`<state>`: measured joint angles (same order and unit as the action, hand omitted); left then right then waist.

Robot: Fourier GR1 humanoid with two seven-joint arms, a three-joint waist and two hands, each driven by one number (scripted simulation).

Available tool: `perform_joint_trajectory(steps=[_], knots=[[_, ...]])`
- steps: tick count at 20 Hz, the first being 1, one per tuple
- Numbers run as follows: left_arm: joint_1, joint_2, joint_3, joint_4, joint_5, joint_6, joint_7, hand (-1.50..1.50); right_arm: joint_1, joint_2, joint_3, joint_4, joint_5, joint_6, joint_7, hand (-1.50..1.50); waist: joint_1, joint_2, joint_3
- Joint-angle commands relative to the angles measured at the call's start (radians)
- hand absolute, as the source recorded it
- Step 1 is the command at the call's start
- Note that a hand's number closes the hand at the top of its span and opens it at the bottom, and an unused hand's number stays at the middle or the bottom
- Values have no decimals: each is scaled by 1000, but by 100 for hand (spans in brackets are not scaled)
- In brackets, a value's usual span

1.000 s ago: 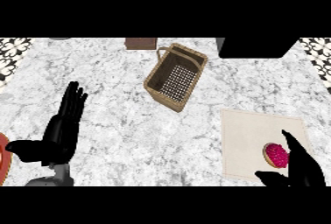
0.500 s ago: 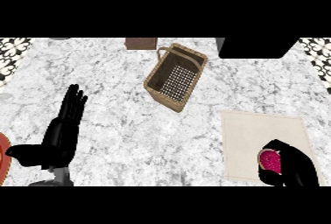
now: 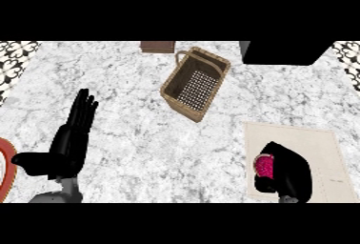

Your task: Pick the cupcake from the placemat and place it in the basket

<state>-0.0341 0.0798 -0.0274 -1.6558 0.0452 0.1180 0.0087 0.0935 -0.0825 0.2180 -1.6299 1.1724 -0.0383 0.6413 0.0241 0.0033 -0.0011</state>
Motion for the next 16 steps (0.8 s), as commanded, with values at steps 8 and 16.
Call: perform_joint_trajectory(steps=[8, 16], knots=[[-66, -14, -82, 8, -5, -59, 8, 0, -494, 82, 246, 183, 28, 17, 418, 150, 189, 30, 0], [-99, -43, -115, 40, -18, -55, 14, 0, -812, 82, 279, 202, -7, -163, 569, 150, 212, 23, -2]])
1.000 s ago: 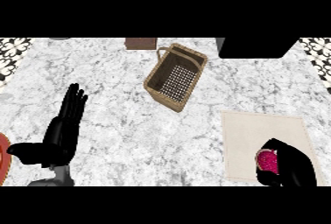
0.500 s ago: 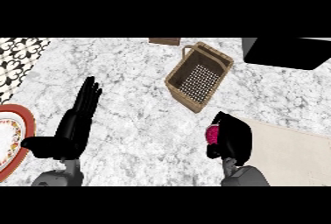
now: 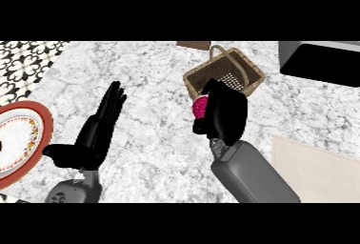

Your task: Pick the cupcake from the placemat and place it in the basket

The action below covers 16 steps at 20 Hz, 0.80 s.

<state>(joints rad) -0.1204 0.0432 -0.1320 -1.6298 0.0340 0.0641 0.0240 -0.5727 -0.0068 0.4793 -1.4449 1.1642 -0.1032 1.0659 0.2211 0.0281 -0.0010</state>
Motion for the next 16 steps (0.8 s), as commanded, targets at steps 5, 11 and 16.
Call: perform_joint_trajectory(steps=[5, 11, 16], knots=[[-34, -12, -18, 23, -10, 3, 28, 0, -319, 6, 19, 40, -5, -142, 224, 150, 7, -10, -3], [-41, -20, -11, 46, -24, 21, 15, 0, -480, 6, -23, 114, -36, -145, 318, 150, -2, -13, -7], [-32, -14, -7, 34, -16, 15, 28, 0, -577, 6, -51, 209, -42, -113, 399, 150, -21, -24, -8]])
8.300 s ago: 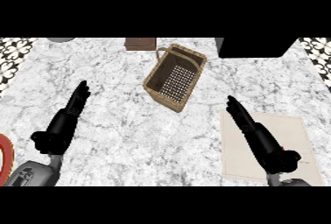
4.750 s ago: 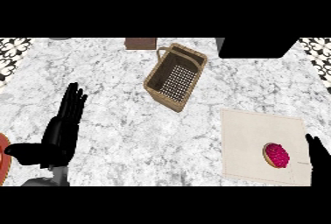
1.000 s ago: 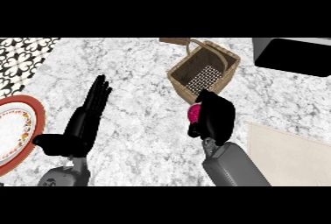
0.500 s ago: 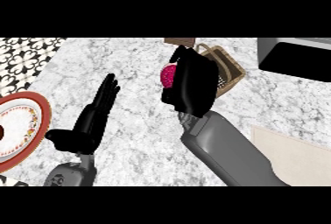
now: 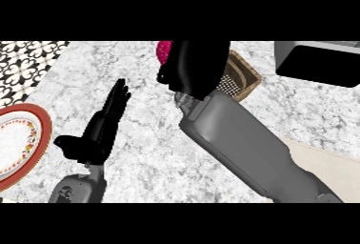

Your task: Pick the cupcake from the placemat and place it in the basket

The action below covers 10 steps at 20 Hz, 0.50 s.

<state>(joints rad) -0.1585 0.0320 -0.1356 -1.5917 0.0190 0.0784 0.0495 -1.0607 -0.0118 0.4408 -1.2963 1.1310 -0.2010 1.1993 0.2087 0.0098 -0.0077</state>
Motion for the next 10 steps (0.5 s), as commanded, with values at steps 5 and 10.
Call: perform_joint_trajectory(steps=[5, 10], knots=[[10, -1, 19, 12, -11, 26, -8, 0, -182, 11, -27, 186, 1, 66, 287, 150, -49, -9, -1], [28, -8, 24, 12, -9, 34, -24, 0, -216, 11, -40, 261, -9, 29, 288, 150, -72, -9, 1]])
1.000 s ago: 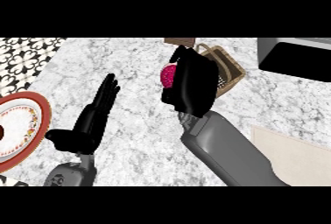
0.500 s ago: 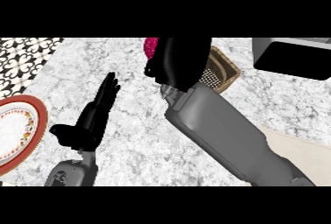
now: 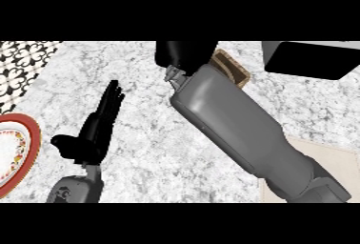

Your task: Pick the cupcake from the placemat and place it in the basket

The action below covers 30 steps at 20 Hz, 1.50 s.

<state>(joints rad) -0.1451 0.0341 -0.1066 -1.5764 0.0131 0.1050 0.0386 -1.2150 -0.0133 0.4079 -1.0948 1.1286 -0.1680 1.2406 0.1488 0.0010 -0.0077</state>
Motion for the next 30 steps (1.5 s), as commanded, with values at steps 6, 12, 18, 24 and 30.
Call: perform_joint_trajectory(steps=[6, 12, 18, 24, 30], knots=[[35, -7, 23, 0, -4, 25, -44, 0, -61, 13, -18, 94, -1, -63, 246, 150, -53, -3, 3], [46, 48, 70, -70, 33, -2, 5, 0, -100, 13, -45, 153, -25, 0, 246, 150, -66, -12, 4], [63, 14, 43, -26, 5, 18, -34, 0, -16, 13, 38, 184, -70, -52, 246, 150, -86, -2, 5], [64, 14, 50, -63, 9, 29, -16, 0, 8, 13, 41, 197, -93, -98, 246, 150, -95, -3, 6], [101, 22, 51, -77, 11, 19, -16, 0, 66, 13, 69, 180, -83, -158, 246, 150, -100, -4, 6]])
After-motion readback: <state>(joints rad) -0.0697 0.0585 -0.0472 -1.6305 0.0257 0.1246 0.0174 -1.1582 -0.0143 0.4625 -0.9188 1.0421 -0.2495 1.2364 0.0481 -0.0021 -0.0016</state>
